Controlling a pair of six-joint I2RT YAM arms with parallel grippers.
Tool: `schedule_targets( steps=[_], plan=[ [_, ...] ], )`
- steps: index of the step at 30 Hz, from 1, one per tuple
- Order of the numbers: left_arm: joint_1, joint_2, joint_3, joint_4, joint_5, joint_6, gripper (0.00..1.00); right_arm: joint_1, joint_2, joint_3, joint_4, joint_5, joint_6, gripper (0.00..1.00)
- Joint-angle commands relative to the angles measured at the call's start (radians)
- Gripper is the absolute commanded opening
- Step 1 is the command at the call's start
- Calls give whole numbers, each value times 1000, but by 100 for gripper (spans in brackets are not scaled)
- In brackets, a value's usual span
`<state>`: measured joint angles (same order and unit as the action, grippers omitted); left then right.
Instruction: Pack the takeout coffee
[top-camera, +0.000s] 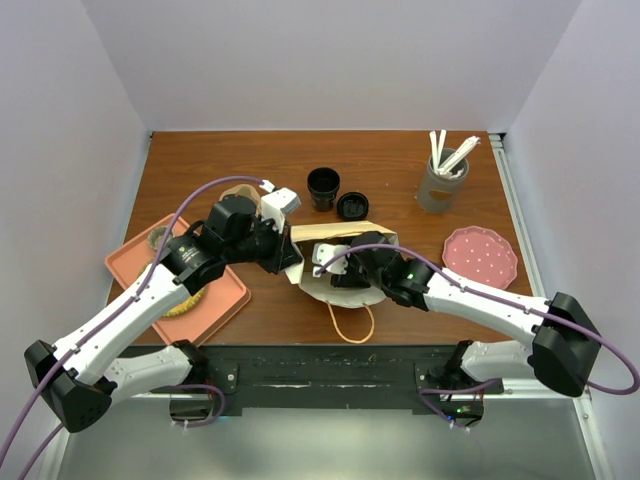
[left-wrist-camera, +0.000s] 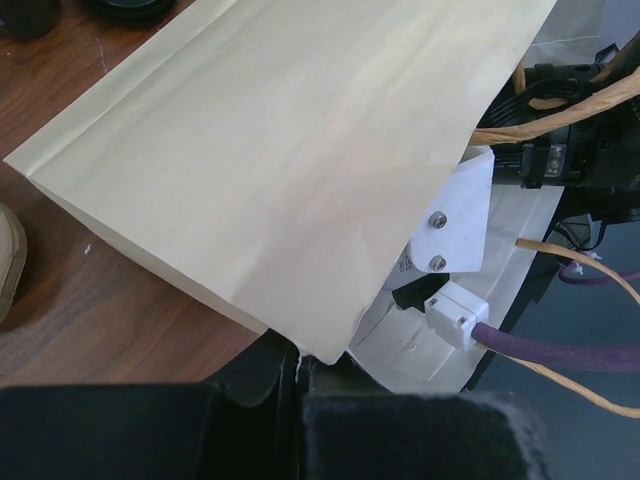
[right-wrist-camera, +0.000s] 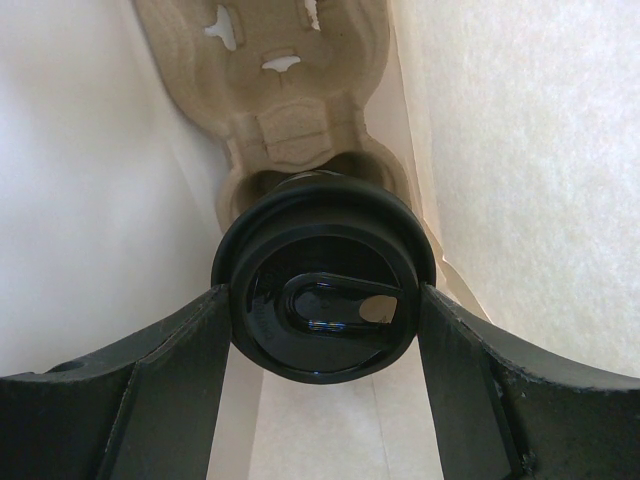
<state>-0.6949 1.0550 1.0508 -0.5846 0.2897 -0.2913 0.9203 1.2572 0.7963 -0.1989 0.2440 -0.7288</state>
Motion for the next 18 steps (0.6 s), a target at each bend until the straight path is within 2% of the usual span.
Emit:
schedule_targets(
  steps=[1, 11, 18],
  plan=[
    [-3, -12, 9, 68, 54, 14, 0, -8, 21, -16, 36, -20, 39, 53],
    [-3, -4, 21, 57, 57, -9, 0, -11, 18, -51, 119, 27, 71, 47],
    [-3, 0, 15, 58, 58, -14, 0, -20, 1, -60, 171, 58, 84, 47]
  ],
)
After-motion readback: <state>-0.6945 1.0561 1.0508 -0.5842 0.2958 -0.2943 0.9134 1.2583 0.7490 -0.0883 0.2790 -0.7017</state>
